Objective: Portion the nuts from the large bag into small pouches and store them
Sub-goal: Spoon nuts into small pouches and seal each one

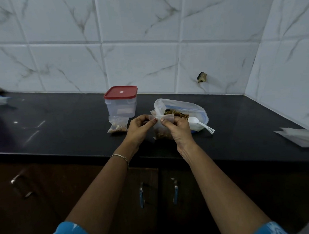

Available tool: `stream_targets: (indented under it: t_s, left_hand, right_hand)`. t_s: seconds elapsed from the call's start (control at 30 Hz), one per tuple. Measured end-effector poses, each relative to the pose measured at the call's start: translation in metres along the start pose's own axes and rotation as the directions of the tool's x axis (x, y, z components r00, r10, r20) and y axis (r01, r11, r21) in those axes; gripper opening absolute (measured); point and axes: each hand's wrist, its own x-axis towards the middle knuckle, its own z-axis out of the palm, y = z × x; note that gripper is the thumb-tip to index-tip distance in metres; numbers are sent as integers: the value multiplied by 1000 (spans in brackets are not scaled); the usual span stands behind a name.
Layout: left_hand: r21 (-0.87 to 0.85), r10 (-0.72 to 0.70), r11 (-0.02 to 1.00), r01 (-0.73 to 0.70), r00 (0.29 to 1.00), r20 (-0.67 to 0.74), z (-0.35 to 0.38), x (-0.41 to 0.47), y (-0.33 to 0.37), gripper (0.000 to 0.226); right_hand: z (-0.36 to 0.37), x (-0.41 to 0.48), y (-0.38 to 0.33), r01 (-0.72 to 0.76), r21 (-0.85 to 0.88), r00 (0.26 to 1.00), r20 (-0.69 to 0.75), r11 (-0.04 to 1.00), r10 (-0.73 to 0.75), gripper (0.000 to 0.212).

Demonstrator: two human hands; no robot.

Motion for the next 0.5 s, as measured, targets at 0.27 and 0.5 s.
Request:
stream_targets:
  t_s: [0.27, 0.5]
  left_hand:
    - [4, 29, 1000, -29, 1000, 6, 3, -3, 3, 6]
    - [45, 63, 997, -62, 998, -12, 2, -3, 1, 10]
  right_hand:
    - [2, 0, 2, 25, -28, 1000, 20, 999, -24, 10]
    - [4, -1, 3, 57, -32, 998, -9, 998, -58, 11]
